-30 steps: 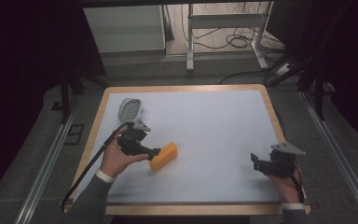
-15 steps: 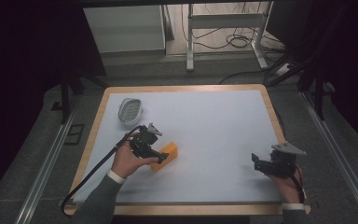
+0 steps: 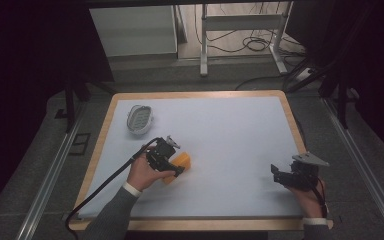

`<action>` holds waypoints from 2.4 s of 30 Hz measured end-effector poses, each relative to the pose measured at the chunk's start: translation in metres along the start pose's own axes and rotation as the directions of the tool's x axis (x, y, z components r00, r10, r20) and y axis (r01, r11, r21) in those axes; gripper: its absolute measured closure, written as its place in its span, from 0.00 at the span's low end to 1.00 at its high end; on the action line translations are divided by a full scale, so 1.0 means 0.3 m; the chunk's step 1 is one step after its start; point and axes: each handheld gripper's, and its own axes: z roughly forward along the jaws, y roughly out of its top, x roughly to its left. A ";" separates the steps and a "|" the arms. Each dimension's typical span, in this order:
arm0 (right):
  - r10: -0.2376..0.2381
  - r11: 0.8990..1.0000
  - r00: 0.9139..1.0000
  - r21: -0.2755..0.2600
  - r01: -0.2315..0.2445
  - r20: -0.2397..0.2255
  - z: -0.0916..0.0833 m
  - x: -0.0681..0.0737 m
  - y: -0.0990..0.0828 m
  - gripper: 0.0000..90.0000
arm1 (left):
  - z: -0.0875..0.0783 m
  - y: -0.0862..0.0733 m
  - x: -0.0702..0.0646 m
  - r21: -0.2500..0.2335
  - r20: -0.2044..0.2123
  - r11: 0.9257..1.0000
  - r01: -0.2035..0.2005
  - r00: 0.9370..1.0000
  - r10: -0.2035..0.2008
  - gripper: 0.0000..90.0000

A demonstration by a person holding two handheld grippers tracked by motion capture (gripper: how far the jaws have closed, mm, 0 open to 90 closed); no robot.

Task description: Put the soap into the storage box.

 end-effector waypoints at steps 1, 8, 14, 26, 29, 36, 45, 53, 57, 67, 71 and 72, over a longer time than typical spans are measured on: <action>-0.002 1.000 1.000 0.000 0.002 -0.001 0.001 0.000 0.000 0.07 | 0.005 0.000 0.000 0.004 0.000 1.000 0.000 1.000 0.000 0.33; -0.002 1.000 1.000 0.001 0.002 0.003 0.002 0.001 -0.002 0.07 | 0.039 0.000 -0.006 0.033 0.000 0.999 0.007 1.000 -0.007 0.40; -0.001 1.000 1.000 0.004 0.001 0.006 0.006 0.001 -0.003 0.07 | 0.045 0.002 -0.006 0.026 0.010 1.000 0.018 1.000 -0.018 0.49; 0.002 1.000 1.000 0.010 -0.002 0.011 0.006 -0.005 -0.006 0.07 | 0.076 -0.001 -0.006 0.059 0.020 0.998 -0.001 1.000 0.000 0.67; -0.001 1.000 1.000 0.015 0.000 0.011 0.007 -0.005 -0.007 0.07 | 0.074 -0.004 -0.010 0.049 0.009 0.999 -0.006 1.000 0.006 0.68; 0.004 1.000 1.000 0.006 -0.004 0.017 0.003 -0.009 -0.005 0.07 | 0.051 -0.011 0.009 0.021 0.032 1.000 0.011 0.999 -0.011 0.68; 0.003 1.000 1.000 0.007 -0.003 0.017 0.002 -0.010 -0.005 0.07 | -0.007 -0.007 0.034 -0.017 0.052 0.999 0.029 0.998 -0.028 0.68; 0.001 1.000 1.000 0.010 -0.001 0.018 0.005 -0.010 -0.007 0.07 | -0.049 -0.008 0.047 -0.075 0.051 0.996 0.039 0.998 -0.035 0.68; 0.003 1.000 1.000 0.012 -0.003 0.018 0.006 -0.010 -0.008 0.07 | -0.057 -0.008 0.058 -0.066 0.049 0.997 0.039 0.998 -0.036 0.68; 0.005 1.000 1.000 0.013 -0.006 0.019 0.007 -0.012 -0.009 0.07 | -0.082 -0.004 0.098 -0.084 0.034 0.995 0.061 0.998 -0.058 0.68; 0.007 1.000 1.000 0.014 -0.007 0.018 0.006 -0.014 -0.009 0.07 | -0.096 -0.004 0.112 -0.090 0.032 0.993 0.070 0.997 -0.067 0.68; 0.008 1.000 1.000 0.013 -0.008 0.019 0.006 -0.014 -0.009 0.07 | -0.101 -0.005 0.117 -0.093 0.030 0.993 0.075 0.997 -0.073 0.68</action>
